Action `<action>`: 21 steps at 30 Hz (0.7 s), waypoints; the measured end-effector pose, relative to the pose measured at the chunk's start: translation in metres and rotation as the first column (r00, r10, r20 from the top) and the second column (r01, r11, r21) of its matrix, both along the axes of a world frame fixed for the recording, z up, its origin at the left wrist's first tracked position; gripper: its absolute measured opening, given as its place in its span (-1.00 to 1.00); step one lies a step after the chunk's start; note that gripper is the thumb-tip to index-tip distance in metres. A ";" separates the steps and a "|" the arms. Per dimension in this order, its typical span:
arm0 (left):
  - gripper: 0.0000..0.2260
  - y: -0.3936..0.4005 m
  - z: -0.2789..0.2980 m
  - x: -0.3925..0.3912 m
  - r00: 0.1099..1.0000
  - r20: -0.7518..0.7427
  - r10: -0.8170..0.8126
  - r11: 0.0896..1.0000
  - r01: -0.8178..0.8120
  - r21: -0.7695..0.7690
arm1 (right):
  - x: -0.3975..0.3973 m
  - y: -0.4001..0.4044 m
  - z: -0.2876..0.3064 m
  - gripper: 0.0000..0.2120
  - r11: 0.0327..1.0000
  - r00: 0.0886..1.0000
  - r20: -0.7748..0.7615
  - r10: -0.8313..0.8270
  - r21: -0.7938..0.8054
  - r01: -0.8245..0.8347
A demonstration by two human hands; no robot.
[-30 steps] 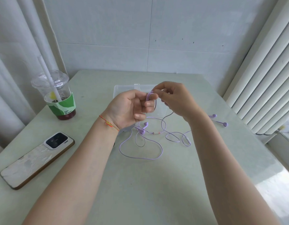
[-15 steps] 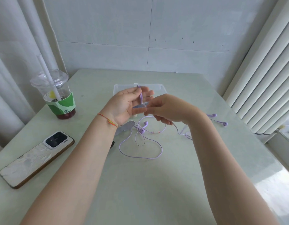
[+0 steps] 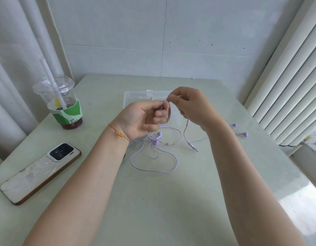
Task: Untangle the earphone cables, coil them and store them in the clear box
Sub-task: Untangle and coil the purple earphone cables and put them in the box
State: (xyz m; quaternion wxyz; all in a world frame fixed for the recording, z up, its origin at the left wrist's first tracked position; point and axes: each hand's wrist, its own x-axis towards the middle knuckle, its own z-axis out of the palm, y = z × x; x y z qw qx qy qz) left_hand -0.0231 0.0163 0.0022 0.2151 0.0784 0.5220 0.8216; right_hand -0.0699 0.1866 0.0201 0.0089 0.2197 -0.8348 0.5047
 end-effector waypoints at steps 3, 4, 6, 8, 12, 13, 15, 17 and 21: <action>-0.86 -0.001 0.004 -0.001 0.999 0.008 0.046 0.972 -0.047 0.228 | 0.000 -0.006 -0.008 -0.82 0.996 0.998 0.043 0.046 0.077 -0.049; -0.83 -0.001 0.005 -0.001 0.995 0.013 0.099 0.957 -0.099 0.272 | 0.002 -0.008 -0.010 -0.80 0.987 0.994 0.071 0.077 0.136 -0.087; -0.79 -0.003 0.005 -0.003 0.979 0.030 0.203 0.927 -0.202 0.316 | 0.007 -0.010 -0.011 -0.79 0.946 0.978 0.145 0.152 0.264 -0.186; -0.80 -0.003 0.001 -0.005 0.962 -0.002 0.273 0.919 -0.261 0.295 | 0.011 -0.012 -0.010 -0.80 0.910 0.960 0.199 0.199 0.327 -0.256; -0.82 -0.003 -0.007 -0.009 0.918 -0.139 0.371 0.929 -0.367 0.049 | 0.015 -0.010 -0.002 -0.80 0.905 0.967 0.185 0.178 0.355 -0.234; -0.82 -0.003 -0.008 -0.010 0.911 -0.161 0.380 0.922 -0.387 -0.012 | 0.015 -0.008 0.001 -0.81 0.907 0.971 0.166 0.173 0.357 -0.223; -0.83 -0.004 -0.009 -0.009 0.909 -0.180 0.376 0.906 -0.402 -0.135 | 0.015 -0.004 0.005 -0.81 0.919 0.980 0.121 0.161 0.343 -0.193; -0.83 -0.004 -0.009 -0.007 0.921 -0.205 0.331 0.878 -0.380 -0.290 | 0.013 -0.002 0.007 -0.81 0.939 0.988 0.070 0.136 0.309 -0.151; -0.79 -0.002 -0.008 -0.005 0.968 -0.181 0.176 0.874 -0.239 -0.424 | 0.008 0.001 0.009 -0.87 0.976 0.998 -0.048 0.052 0.212 -0.041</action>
